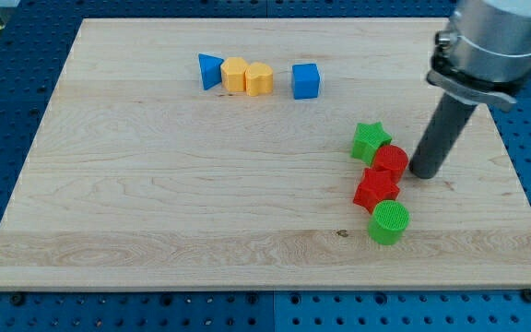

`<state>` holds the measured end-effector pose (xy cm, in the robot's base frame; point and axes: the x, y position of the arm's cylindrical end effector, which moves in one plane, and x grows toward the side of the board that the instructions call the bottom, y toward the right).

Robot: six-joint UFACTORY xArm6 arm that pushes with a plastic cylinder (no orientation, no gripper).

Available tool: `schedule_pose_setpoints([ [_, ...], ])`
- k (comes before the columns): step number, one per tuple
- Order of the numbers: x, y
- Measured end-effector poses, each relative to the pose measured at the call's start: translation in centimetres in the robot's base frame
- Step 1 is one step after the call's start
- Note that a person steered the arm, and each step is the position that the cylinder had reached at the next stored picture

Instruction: Move the green star towards the center

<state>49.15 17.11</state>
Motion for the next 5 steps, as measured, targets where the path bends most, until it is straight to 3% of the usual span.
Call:
schedule_pose_setpoints([
  [2, -0.1, -7.0],
  [3, -0.4, -7.5],
  [5, -0.5, -0.7],
])
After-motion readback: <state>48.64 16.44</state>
